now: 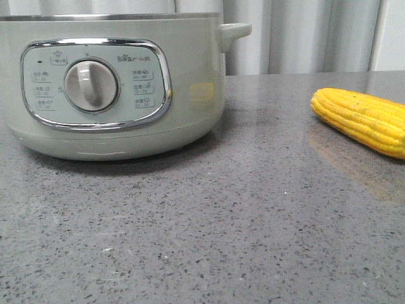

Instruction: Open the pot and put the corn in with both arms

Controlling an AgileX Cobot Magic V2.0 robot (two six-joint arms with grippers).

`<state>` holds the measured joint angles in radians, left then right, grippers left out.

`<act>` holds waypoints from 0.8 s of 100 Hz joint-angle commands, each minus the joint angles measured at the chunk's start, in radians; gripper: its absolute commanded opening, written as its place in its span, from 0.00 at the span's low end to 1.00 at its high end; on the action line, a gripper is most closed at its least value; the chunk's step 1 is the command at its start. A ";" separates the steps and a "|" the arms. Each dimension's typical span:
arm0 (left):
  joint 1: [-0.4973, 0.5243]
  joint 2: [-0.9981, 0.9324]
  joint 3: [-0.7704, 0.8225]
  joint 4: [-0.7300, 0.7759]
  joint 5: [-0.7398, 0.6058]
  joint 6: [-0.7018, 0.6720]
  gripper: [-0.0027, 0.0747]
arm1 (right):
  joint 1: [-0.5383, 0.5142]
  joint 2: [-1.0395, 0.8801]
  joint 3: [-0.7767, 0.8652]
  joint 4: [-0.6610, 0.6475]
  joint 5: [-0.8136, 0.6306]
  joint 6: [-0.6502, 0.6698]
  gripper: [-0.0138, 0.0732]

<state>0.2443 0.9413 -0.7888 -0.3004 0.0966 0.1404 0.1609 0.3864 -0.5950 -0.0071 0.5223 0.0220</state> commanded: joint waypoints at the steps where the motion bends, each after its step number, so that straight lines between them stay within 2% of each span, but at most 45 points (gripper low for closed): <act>1: 0.004 -0.017 0.062 -0.044 -0.162 -0.003 0.05 | -0.003 0.015 -0.037 -0.012 -0.083 -0.009 0.70; 24: 0.004 0.039 0.243 -0.046 -0.220 -0.005 0.05 | -0.003 0.015 -0.037 -0.012 -0.096 -0.009 0.70; 57: 0.004 0.143 0.262 -0.045 -0.232 -0.005 0.06 | -0.003 0.015 -0.037 -0.012 -0.119 -0.009 0.70; 80: 0.004 0.184 0.266 -0.045 -0.229 -0.005 0.18 | -0.003 0.025 -0.037 -0.012 -0.119 -0.009 0.70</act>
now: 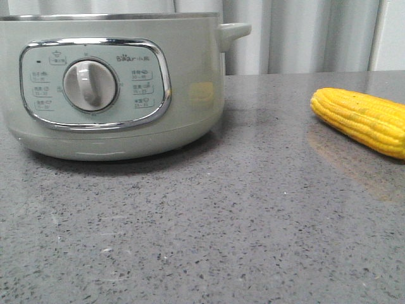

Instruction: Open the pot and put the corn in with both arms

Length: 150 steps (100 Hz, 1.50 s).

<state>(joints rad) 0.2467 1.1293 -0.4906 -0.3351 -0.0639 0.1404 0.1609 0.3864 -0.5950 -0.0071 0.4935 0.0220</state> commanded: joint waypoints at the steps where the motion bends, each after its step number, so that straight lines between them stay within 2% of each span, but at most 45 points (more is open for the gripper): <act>1: 0.001 -0.001 -0.032 -0.010 -0.069 -0.005 0.19 | -0.003 0.027 -0.037 -0.010 -0.091 -0.009 0.70; 10: 0.001 0.005 -0.032 -0.010 -0.068 -0.005 0.29 | -0.003 0.049 -0.037 0.007 -0.091 -0.009 0.70; 22: 0.001 0.005 -0.032 -0.010 -0.070 -0.005 0.48 | -0.003 0.092 -0.039 0.048 -0.124 -0.009 0.70; 34: -0.003 0.005 -0.032 -0.012 -0.070 -0.005 0.55 | -0.003 0.163 -0.052 0.095 -0.152 -0.009 0.70; 59: -0.045 -0.041 -0.032 -0.012 -0.071 -0.005 0.57 | -0.003 0.426 -0.143 0.120 -0.082 -0.009 0.70; 71: -0.065 -0.146 -0.032 -0.012 -0.072 -0.005 0.57 | -0.003 0.578 -0.223 0.119 0.018 -0.009 0.70; 112: -0.120 -0.562 -0.032 -0.010 0.004 -0.005 0.57 | -0.003 0.962 -0.357 0.119 0.113 -0.058 0.68; 119: -0.120 -0.599 -0.032 -0.010 0.019 -0.005 0.57 | -0.003 0.987 -0.366 0.121 0.124 -0.058 0.58; 124: -0.120 -0.619 -0.032 -0.010 0.028 -0.005 0.57 | -0.003 0.989 -0.376 0.132 0.130 -0.058 0.43; 130: -0.126 -0.639 -0.032 -0.010 0.037 -0.005 0.57 | -0.002 0.974 -0.401 0.160 0.143 -0.058 0.18; 131: -0.126 -0.641 -0.032 -0.010 0.039 -0.005 0.57 | -0.002 0.971 -0.404 0.163 0.146 -0.058 0.18; 134: -0.134 -0.647 -0.032 -0.010 0.043 -0.005 0.57 | 0.001 0.960 -0.422 0.181 0.148 -0.058 0.07; 144: -0.176 -0.673 -0.032 -0.010 0.056 -0.005 0.56 | 0.040 0.908 -0.504 0.225 0.123 -0.065 0.08; 150: -0.206 -0.684 -0.032 -0.010 0.070 -0.005 0.54 | 0.098 0.887 -0.573 0.248 0.083 -0.076 0.08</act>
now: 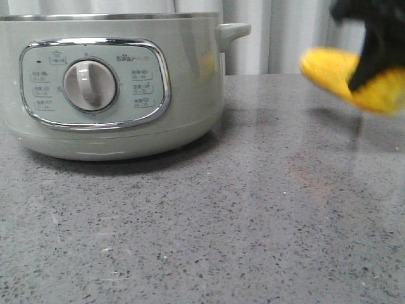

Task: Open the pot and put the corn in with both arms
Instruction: 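Grasp the yellow corn cob with the right gripper and lift it, then lower the corn into the open pot and open the right gripper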

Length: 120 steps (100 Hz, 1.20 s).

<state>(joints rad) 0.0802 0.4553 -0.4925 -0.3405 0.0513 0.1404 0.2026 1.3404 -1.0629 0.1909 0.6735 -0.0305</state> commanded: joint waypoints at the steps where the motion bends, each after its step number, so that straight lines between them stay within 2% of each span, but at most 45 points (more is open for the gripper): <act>1: -0.047 -0.013 -0.030 -0.004 -0.043 -0.005 0.53 | 0.064 -0.069 -0.113 0.052 -0.103 -0.024 0.08; 9: -0.091 -0.024 -0.030 -0.004 -0.009 -0.005 0.44 | 0.182 -0.059 -0.220 0.055 -0.164 -0.024 0.08; 24: -0.182 -0.026 -0.030 -0.006 0.017 -0.005 0.17 | 0.355 0.055 -0.368 0.055 -0.222 -0.024 0.08; 33: -0.229 -0.028 -0.030 -0.006 0.017 -0.005 0.03 | 0.403 0.144 -0.446 0.053 -0.195 -0.024 0.08; 37: -0.251 -0.028 -0.030 -0.004 0.017 -0.003 0.01 | 0.413 0.186 -0.481 0.053 -0.173 -0.024 0.11; 46: -0.295 -0.038 -0.030 0.025 0.020 -0.001 0.01 | 0.418 0.256 -0.545 0.053 -0.120 -0.024 0.28; 59: -0.348 -0.084 -0.030 0.025 0.058 -0.001 0.01 | 0.400 0.304 -0.589 0.049 -0.037 -0.024 0.70; 67: -0.371 -0.122 -0.030 0.025 0.101 -0.001 0.01 | 0.387 0.285 -0.589 0.049 -0.015 -0.024 0.80; 76: -0.387 -0.165 -0.030 0.037 0.148 -0.001 0.01 | 0.369 0.236 -0.580 0.047 0.003 -0.024 0.76; 85: -0.390 -0.212 -0.030 0.063 0.199 -0.001 0.01 | 0.356 0.156 -0.551 0.017 0.013 -0.024 0.61; 92: -0.390 -0.249 -0.030 0.092 0.244 -0.001 0.01 | 0.355 0.063 -0.497 -0.008 0.021 -0.024 0.43; 94: -0.390 -0.257 -0.030 0.097 0.257 -0.001 0.01 | 0.355 0.033 -0.465 -0.018 0.021 -0.024 0.35; 95: -0.390 -0.264 -0.030 0.102 0.267 -0.001 0.01 | 0.355 0.033 -0.456 -0.020 0.021 -0.024 0.35; 96: -0.390 -0.268 -0.030 0.104 0.272 -0.001 0.01 | 0.355 0.000 -0.437 -0.025 0.021 -0.024 0.29; 97: -0.390 -0.274 -0.030 0.108 0.281 -0.001 0.01 | 0.355 -0.011 -0.427 -0.025 0.019 -0.024 0.29; 100: -0.390 -0.288 -0.030 0.112 0.300 -0.001 0.01 | 0.355 -0.069 -0.372 -0.038 0.007 -0.024 0.17; 105: -0.390 -0.310 -0.030 0.114 0.333 -0.001 0.01 | 0.355 -0.158 -0.285 -0.054 -0.015 -0.024 0.07; 120: -0.390 -0.352 -0.019 0.114 0.391 -0.001 0.01 | 0.355 -0.442 -0.002 -0.128 -0.110 -0.024 0.09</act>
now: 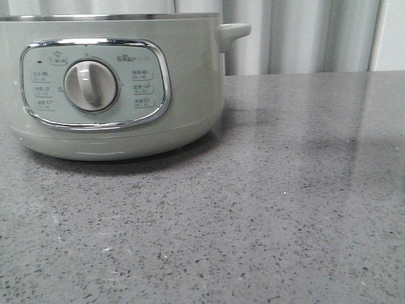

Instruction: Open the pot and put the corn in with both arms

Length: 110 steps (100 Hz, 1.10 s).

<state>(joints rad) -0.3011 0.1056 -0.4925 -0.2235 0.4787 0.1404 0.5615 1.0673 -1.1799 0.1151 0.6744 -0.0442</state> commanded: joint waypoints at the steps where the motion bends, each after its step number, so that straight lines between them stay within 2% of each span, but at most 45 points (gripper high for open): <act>1: -0.009 -0.005 -0.019 -0.003 -0.032 -0.001 0.01 | -0.004 -0.183 0.127 -0.062 -0.116 -0.010 0.09; 22: -0.009 -0.005 -0.019 -0.006 -0.014 -0.001 0.01 | -0.004 -0.592 0.449 -0.154 -0.145 -0.010 0.09; 47: -0.009 -0.005 -0.019 -0.006 -0.014 -0.001 0.01 | -0.004 -0.932 0.599 -0.177 -0.225 -0.008 0.09; 62: -0.009 -0.005 -0.019 -0.006 -0.014 -0.001 0.01 | -0.004 -1.008 0.628 -0.177 -0.245 -0.008 0.09; 88: -0.009 -0.005 -0.016 -0.008 -0.016 -0.001 0.01 | -0.004 -1.011 0.628 -0.177 -0.251 -0.008 0.09; 105: -0.005 -0.017 0.073 -0.015 -0.080 -0.001 0.01 | -0.004 -1.011 0.628 -0.177 -0.251 -0.008 0.09; 110: 0.007 -0.035 0.108 0.026 -0.158 0.002 0.01 | -0.004 -1.011 0.628 -0.177 -0.251 -0.008 0.09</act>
<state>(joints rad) -0.3011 0.0752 -0.4071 -0.2193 0.4774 0.1404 0.5615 0.0397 -0.5323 -0.0489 0.5086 -0.0442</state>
